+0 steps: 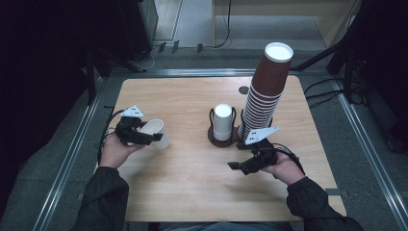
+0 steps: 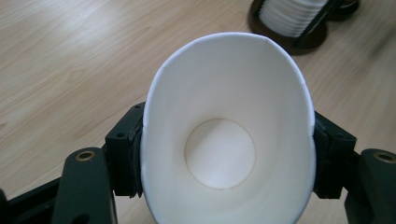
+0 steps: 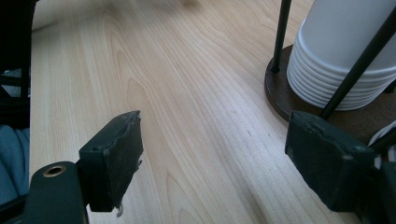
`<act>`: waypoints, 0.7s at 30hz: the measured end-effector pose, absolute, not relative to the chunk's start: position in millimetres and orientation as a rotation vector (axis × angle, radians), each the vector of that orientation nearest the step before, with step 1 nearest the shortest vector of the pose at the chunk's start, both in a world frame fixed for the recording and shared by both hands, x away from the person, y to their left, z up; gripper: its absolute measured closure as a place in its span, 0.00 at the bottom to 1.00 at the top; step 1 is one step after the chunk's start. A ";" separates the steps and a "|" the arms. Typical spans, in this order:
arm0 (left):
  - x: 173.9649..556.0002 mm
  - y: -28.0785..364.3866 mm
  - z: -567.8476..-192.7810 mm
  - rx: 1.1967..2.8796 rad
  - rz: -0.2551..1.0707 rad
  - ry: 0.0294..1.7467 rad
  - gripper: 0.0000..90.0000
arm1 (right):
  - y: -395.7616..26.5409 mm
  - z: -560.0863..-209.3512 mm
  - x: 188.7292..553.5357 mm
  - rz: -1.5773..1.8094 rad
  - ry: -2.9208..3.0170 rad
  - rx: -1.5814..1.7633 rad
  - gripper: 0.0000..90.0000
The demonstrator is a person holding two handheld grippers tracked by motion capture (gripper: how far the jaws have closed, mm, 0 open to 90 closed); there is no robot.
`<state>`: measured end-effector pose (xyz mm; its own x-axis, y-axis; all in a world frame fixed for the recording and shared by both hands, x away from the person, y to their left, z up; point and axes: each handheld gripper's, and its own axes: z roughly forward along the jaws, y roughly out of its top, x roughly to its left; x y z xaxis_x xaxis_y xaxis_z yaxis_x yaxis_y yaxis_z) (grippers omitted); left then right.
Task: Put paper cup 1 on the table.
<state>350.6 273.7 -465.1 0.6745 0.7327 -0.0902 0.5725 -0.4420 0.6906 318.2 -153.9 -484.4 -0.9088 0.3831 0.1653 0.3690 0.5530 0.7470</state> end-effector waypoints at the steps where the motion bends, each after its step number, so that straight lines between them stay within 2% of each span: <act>1: 351.6 275.2 -466.3 2.177 0.299 1.011 0.32 | -153.7 -484.8 318.2 1.312 2.760 0.666 0.21; 18: 367.2 299.3 -478.1 2.153 0.402 1.125 0.28 | -148.7 -487.9 318.9 1.295 2.785 0.646 0.21; 21: 368.7 298.6 -480.4 2.158 0.388 1.138 0.28 | -147.9 -487.9 318.3 1.294 2.787 0.649 0.21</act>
<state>368.7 298.6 -480.4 0.5776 0.8152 -0.0416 0.6200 -0.4050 0.6720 318.3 -147.9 -487.9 -0.9147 0.3670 0.1693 0.3663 0.5753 0.7313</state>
